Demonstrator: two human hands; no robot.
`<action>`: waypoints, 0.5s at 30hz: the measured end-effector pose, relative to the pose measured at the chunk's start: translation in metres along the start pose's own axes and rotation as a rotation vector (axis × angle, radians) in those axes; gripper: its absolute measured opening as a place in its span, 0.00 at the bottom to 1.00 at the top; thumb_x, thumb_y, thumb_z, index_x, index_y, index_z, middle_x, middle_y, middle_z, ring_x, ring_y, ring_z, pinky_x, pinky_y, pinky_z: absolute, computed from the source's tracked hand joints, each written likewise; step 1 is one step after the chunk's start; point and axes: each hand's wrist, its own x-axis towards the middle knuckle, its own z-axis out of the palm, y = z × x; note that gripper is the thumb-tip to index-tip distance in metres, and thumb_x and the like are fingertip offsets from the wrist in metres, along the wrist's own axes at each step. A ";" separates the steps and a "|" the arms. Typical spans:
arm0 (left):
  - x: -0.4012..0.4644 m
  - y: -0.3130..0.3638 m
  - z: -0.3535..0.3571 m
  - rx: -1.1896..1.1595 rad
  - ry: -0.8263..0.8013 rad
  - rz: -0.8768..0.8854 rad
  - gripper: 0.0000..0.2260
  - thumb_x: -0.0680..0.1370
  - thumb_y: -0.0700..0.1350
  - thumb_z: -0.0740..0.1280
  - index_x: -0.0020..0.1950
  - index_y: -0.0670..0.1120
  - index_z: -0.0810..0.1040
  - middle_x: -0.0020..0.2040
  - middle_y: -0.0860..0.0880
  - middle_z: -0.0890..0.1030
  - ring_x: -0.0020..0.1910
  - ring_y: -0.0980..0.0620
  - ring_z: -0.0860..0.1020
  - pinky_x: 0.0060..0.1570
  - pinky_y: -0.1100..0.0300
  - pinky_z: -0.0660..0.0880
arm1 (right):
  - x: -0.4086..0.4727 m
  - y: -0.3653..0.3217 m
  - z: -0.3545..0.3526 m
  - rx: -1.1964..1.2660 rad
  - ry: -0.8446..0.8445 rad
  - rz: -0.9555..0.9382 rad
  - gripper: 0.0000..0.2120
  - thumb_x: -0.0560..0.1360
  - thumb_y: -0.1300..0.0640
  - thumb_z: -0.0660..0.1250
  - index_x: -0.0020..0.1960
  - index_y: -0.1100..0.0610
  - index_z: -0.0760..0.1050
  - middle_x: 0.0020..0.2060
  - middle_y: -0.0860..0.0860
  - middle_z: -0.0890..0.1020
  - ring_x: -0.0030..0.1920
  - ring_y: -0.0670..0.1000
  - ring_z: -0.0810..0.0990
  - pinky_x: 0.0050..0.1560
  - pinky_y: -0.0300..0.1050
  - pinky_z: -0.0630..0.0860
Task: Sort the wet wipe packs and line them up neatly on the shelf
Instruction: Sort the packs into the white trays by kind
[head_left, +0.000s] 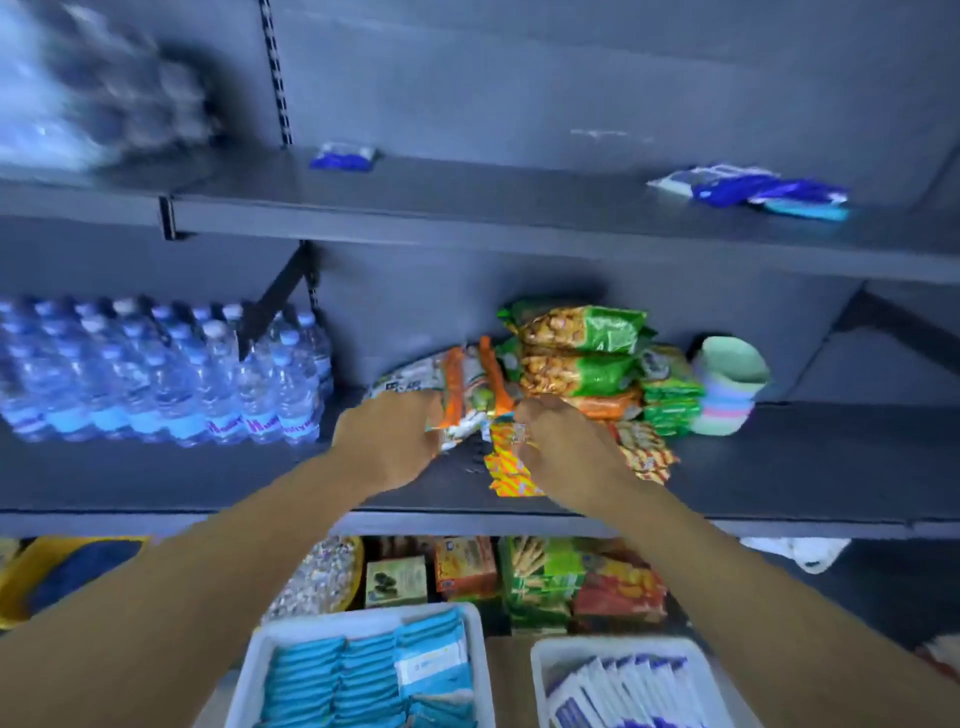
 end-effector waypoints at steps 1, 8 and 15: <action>0.002 0.009 -0.016 0.015 0.032 0.008 0.11 0.78 0.49 0.61 0.59 0.53 0.74 0.59 0.47 0.79 0.59 0.43 0.76 0.54 0.52 0.74 | -0.001 0.003 -0.019 -0.003 0.037 0.012 0.15 0.78 0.54 0.62 0.63 0.56 0.68 0.59 0.55 0.72 0.59 0.59 0.75 0.48 0.48 0.72; 0.023 0.072 -0.099 0.008 0.140 0.124 0.08 0.78 0.49 0.61 0.56 0.52 0.74 0.57 0.48 0.79 0.56 0.43 0.76 0.50 0.53 0.74 | -0.015 0.038 -0.128 -0.033 0.191 0.103 0.15 0.77 0.52 0.62 0.63 0.55 0.69 0.59 0.54 0.74 0.59 0.58 0.75 0.51 0.50 0.73; 0.055 0.136 -0.129 0.032 0.211 0.203 0.11 0.78 0.51 0.62 0.59 0.52 0.73 0.57 0.48 0.79 0.57 0.44 0.76 0.51 0.53 0.73 | -0.012 0.100 -0.186 -0.015 0.249 0.144 0.13 0.77 0.51 0.63 0.60 0.55 0.69 0.57 0.53 0.73 0.56 0.58 0.75 0.50 0.50 0.74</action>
